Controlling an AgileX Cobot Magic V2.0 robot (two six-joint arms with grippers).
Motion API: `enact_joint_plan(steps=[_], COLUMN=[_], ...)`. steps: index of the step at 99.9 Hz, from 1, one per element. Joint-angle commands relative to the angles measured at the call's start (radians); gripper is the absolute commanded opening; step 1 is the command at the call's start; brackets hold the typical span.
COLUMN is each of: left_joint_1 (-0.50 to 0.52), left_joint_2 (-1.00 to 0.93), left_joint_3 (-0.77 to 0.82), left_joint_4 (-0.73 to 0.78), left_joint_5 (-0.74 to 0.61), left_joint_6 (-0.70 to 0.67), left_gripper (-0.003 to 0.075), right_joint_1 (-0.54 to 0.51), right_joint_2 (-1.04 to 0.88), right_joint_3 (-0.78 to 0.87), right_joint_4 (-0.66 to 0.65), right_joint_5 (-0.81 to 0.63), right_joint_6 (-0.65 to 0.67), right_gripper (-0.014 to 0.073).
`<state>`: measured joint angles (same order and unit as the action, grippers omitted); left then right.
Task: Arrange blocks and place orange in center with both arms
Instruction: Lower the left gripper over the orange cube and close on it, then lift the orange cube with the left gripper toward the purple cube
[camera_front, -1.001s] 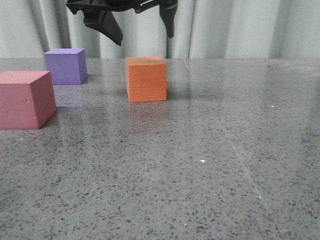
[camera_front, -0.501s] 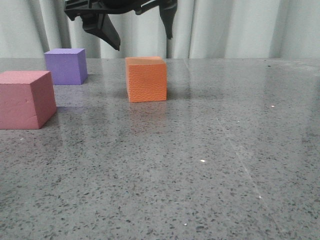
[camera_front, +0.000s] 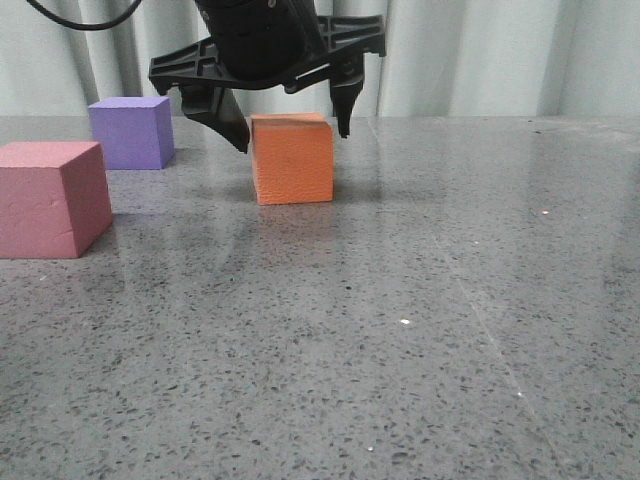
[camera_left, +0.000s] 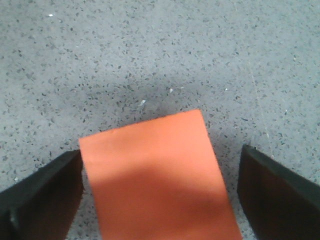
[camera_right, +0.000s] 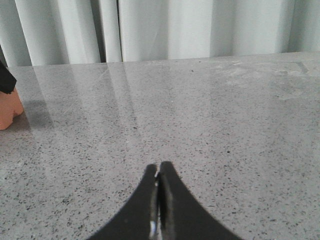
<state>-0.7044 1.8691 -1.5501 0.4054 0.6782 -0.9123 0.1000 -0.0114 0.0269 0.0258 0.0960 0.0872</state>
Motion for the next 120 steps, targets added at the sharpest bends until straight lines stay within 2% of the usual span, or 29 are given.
enact_joint_plan(steps=[1,18,28,78,120], left_joint_1=[-0.008,-0.008,-0.008,-0.026,0.085], left_joint_2=[-0.042,-0.036,-0.036,-0.182,-0.287], left_joint_3=[-0.031,-0.031,-0.033,-0.038,0.008], left_joint_4=[0.024,0.030,0.038,0.169,0.187], left_joint_5=[-0.025,-0.008,-0.010,0.003,0.073], left_joint_6=[-0.012,-0.012,-0.012,-0.012,0.060], left_gripper=[0.0538,0.0381,0.0325,0.0321,0.0321], right_joint_1=[-0.007,-0.007,-0.007,-0.007,-0.007], right_joint_2=[-0.024,-0.024,-0.024,-0.024,-0.024], right_joint_3=[-0.014,-0.014,-0.014,-0.014,-0.014], right_joint_4=[0.004,0.004,0.004,0.004,0.004], right_joint_5=[-0.081,-0.081,-0.081,-0.081,-0.081], right_joint_6=[-0.008,-0.008,-0.008,-0.008,-0.008], right_gripper=[-0.0067,-0.0067,-0.0067,-0.0067,-0.0067])
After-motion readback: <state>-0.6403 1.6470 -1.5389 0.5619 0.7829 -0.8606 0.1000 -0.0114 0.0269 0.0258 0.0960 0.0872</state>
